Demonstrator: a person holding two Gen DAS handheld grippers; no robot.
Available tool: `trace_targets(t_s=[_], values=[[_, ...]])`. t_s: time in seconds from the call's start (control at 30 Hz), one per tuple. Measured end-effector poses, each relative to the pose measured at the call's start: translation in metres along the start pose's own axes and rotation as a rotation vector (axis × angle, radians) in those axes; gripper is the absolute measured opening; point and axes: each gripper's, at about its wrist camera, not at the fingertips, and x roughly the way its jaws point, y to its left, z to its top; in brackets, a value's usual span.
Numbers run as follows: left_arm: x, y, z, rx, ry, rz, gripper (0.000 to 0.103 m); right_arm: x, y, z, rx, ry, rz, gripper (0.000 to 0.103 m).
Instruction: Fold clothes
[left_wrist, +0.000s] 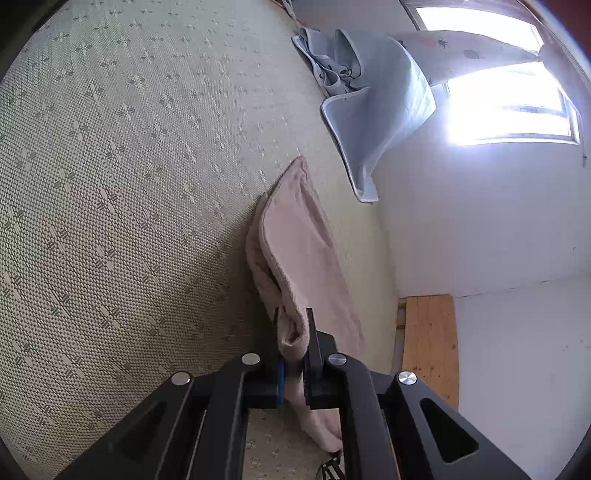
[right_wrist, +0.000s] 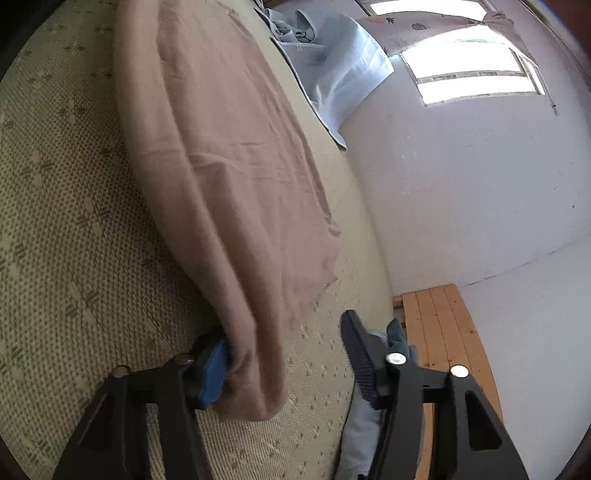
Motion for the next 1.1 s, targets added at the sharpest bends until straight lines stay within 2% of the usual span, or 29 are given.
trace_targets(t_s=[0.07, 0.13, 0.23, 0.3, 0.33, 0.4, 0.43, 0.47, 0.5, 0.63, 0.73, 0.9, 1.03, 1.07, 1.1], values=[[-0.012, 0.007, 0.003, 0.002, -0.001, 0.005, 0.005, -0.003, 0.006, -0.001, -0.021, 0.005, 0.015, 0.023], [-0.010, 0.006, 0.002, 0.002, -0.004, 0.011, 0.005, -0.002, 0.008, 0.000, -0.036, 0.017, 0.020, 0.011], [-0.009, 0.005, 0.001, -0.001, -0.006, 0.014, 0.005, -0.007, 0.007, 0.000, -0.042, 0.037, 0.038, 0.010], [-0.009, 0.006, 0.001, -0.007, -0.011, 0.016, 0.005, -0.027, 0.006, -0.004, -0.036, 0.033, 0.075, 0.010], [-0.025, 0.016, 0.005, -0.011, -0.014, 0.016, 0.005, -0.036, 0.004, -0.005, -0.037, 0.020, 0.089, 0.010], [-0.067, 0.039, 0.013, -0.018, -0.017, 0.010, 0.005, -0.060, 0.006, -0.012, -0.054, -0.023, 0.100, 0.013], [-0.089, 0.049, 0.015, -0.020, -0.018, 0.008, 0.005, -0.075, 0.012, -0.017, -0.064, -0.036, 0.086, 0.025], [-0.111, 0.060, 0.017, -0.022, -0.018, 0.007, 0.005, -0.083, 0.015, -0.022, -0.073, -0.046, 0.065, 0.044], [-0.133, 0.070, 0.018, -0.024, -0.019, 0.005, 0.005, -0.087, 0.017, -0.026, -0.075, -0.054, 0.053, 0.051], [-0.146, 0.074, 0.017, -0.023, -0.021, 0.007, 0.005, -0.083, 0.004, -0.033, -0.028, -0.046, 0.047, 0.062], [-0.149, 0.076, 0.016, -0.023, -0.022, 0.012, 0.005, -0.077, -0.005, -0.038, -0.029, -0.005, 0.010, 0.064], [-0.154, 0.078, 0.014, -0.014, -0.022, 0.021, 0.005, -0.078, -0.009, -0.036, -0.069, -0.014, 0.006, 0.064], [-0.158, 0.078, 0.011, -0.002, -0.020, 0.028, 0.005, -0.067, -0.026, -0.033, -0.056, 0.027, 0.105, 0.063], [-0.156, 0.076, 0.011, -0.002, -0.020, 0.029, 0.005, -0.065, -0.030, -0.032, -0.057, 0.030, 0.118, 0.061], [-0.151, 0.073, 0.011, -0.002, -0.021, 0.031, 0.005, -0.065, -0.032, -0.031, -0.057, 0.034, 0.156, 0.054]])
